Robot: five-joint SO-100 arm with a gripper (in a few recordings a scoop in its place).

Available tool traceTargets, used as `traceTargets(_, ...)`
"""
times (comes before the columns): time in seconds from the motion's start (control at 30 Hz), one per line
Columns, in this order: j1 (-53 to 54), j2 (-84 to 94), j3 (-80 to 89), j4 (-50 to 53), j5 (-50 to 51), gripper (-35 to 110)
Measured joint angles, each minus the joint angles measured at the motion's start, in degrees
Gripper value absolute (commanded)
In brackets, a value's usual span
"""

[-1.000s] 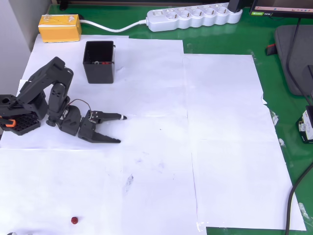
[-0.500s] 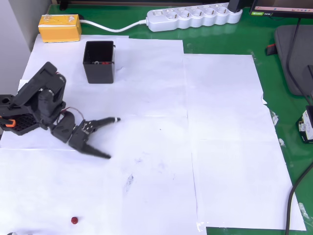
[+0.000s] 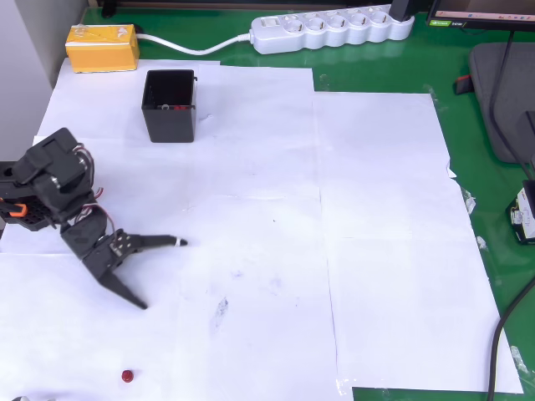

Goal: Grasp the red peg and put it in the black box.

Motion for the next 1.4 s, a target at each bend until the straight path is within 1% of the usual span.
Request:
traceTargets(0.2, 6.50, 2.81, 1.05, -2.64, 0.26, 54)
traceTargets(0.43, 13.54, 3.16, 3.34, -2.11, 0.26, 54)
traceTargets(0.63, 17.31, 4.13, 6.50, -2.02, 0.97, 54)
traceTargets(0.8, 17.49, 4.31, 8.53, -2.02, 1.14, 54)
traceTargets(1.2, 16.26, 2.55, 15.56, 8.00, 1.14, 54)
traceTargets(1.4, 14.85, 0.70, 21.01, 16.26, 1.14, 54)
